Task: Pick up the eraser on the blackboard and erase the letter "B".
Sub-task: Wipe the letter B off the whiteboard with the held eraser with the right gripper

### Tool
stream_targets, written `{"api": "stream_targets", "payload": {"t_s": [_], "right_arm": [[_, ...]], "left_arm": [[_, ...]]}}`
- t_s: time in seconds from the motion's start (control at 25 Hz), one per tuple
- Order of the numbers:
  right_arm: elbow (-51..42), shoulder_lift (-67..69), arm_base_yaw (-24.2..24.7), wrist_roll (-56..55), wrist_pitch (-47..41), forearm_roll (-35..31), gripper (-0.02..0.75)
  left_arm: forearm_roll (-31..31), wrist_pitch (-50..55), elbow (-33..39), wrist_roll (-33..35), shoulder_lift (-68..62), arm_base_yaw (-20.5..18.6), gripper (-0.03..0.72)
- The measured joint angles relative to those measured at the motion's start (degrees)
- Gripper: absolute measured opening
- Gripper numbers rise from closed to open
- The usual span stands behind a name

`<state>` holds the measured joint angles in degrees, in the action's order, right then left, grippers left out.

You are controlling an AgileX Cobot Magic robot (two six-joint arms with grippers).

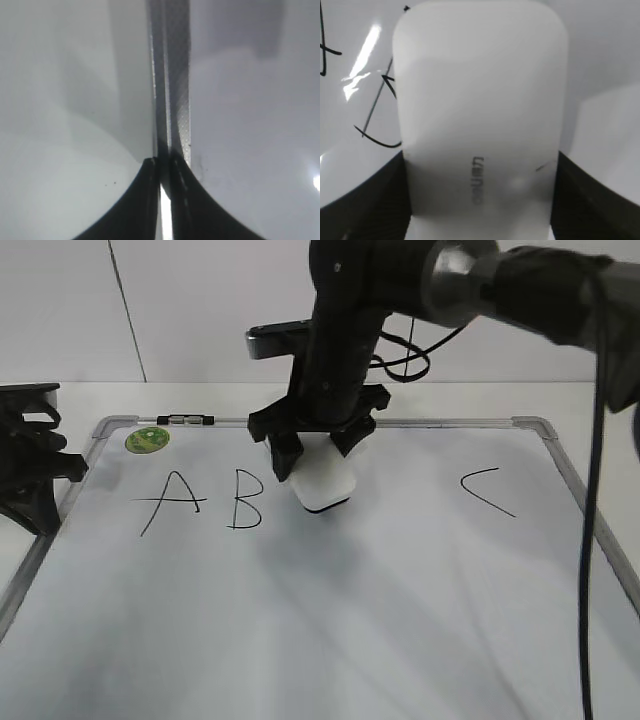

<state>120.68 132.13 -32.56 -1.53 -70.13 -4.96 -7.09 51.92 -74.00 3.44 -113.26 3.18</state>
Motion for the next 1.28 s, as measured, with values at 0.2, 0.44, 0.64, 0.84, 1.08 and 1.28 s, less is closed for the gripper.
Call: {"api": "stream_targets", "payload": {"t_s": [0.2,0.44,0.64,0.84,1.08,1.28], "right_arm": [[6.07,5.53,-2.37,0.89,-0.13,0.00,0.552],[8.31,8.97,-3.42,1.53,-0.13,0.40,0.549],[8.66,9.27,-3.46,1.53,-0.13,0.88,0.547],[8.66,9.37,-3.46,2.35,-0.25,-0.13,0.547],[8.66,9.37,-4.25,3.82,-0.25,0.37,0.547],[8.77,9.48,-7.16,3.94,-0.25,3.56,0.547]], "left_arm": [[0.00,0.00,0.00,0.00,0.00,0.00,0.032],[-0.06,0.00,0.00,0.00,0.00,0.00,0.032],[-0.06,0.00,0.00,0.00,0.00,0.00,0.032],[-0.06,0.00,0.00,0.00,-0.02,0.00,0.032],[-0.06,0.00,0.00,0.00,-0.02,0.00,0.032],[-0.06,0.00,0.00,0.00,-0.02,0.00,0.032]]}}
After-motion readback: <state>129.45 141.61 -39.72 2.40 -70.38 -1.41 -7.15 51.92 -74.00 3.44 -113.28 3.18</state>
